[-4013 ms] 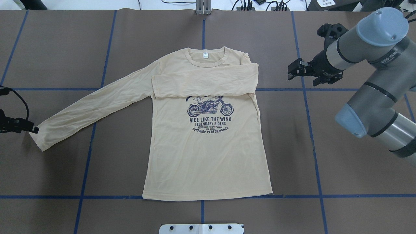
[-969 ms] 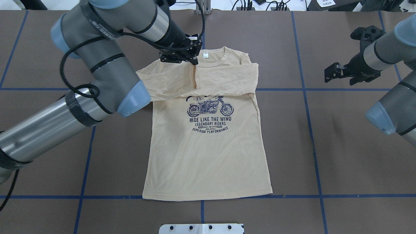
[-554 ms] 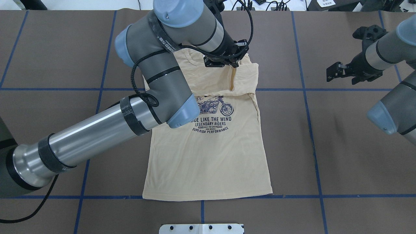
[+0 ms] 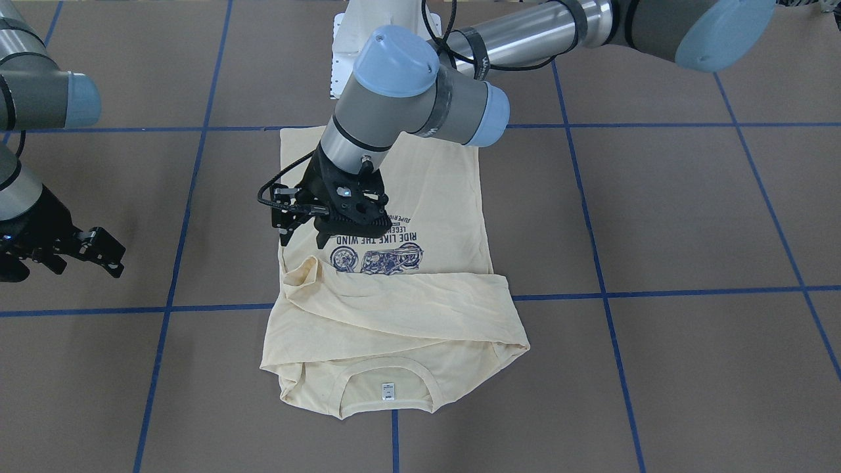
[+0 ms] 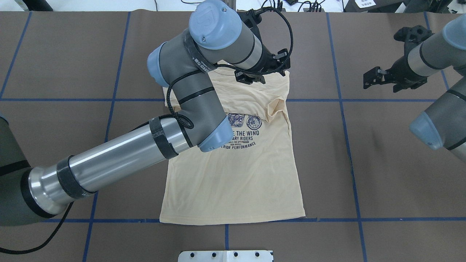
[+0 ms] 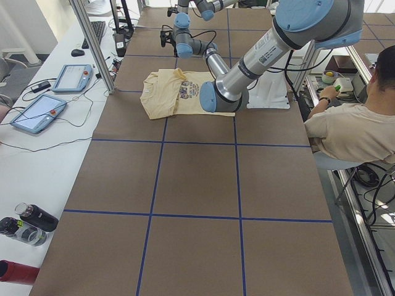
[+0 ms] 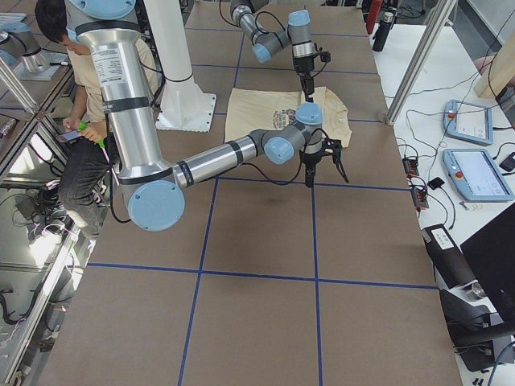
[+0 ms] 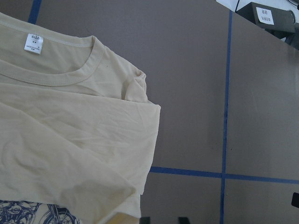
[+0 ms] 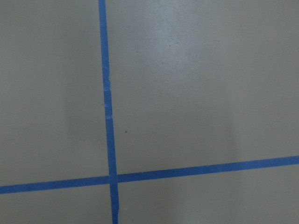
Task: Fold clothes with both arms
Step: 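Carry the sleeve across the shirt toward the collar with the left gripper, then release the sleeve and raise the left gripper while the right gripper moves toward the hem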
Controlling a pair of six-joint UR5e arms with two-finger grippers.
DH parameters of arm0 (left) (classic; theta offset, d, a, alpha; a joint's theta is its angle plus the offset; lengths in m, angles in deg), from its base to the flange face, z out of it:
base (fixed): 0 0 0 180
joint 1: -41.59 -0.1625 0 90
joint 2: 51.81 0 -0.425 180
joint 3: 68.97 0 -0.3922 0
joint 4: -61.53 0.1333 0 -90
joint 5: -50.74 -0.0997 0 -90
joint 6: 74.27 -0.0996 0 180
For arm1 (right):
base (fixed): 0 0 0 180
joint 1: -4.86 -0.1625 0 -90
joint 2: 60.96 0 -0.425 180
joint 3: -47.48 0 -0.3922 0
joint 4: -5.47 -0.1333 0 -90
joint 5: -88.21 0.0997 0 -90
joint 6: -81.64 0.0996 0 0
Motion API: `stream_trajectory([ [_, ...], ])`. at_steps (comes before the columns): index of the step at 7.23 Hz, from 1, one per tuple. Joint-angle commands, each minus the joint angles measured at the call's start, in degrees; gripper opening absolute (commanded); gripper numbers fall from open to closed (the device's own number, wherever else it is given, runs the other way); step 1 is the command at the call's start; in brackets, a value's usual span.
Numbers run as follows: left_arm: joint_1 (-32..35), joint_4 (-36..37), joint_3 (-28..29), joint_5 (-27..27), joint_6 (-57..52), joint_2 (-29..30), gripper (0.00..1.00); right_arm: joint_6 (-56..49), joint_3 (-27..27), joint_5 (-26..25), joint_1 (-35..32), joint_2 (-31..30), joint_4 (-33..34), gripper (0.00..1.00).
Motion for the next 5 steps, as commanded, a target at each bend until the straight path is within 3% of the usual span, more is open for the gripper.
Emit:
stream_trajectory([
  [1,1.3,6.7,-15.6,0.5,1.8,-8.5,0.92,12.5,-4.5,-0.3,4.9,-0.5,-0.5,0.99],
  [2,2.1,7.2,-23.9,0.5,1.6,-15.1,0.92,22.2,-8.2,-1.3,9.5,-0.7,-0.5,0.99],
  [3,2.7,7.3,-27.2,0.5,1.6,-18.5,0.92,30.3,-11.3,-5.4,15.1,-0.7,-0.4,0.99],
  [5,3.2,7.2,-27.9,0.4,0.7,-20.6,0.92,46.6,-17.5,-16.8,29.0,-2.8,0.1,0.99],
])
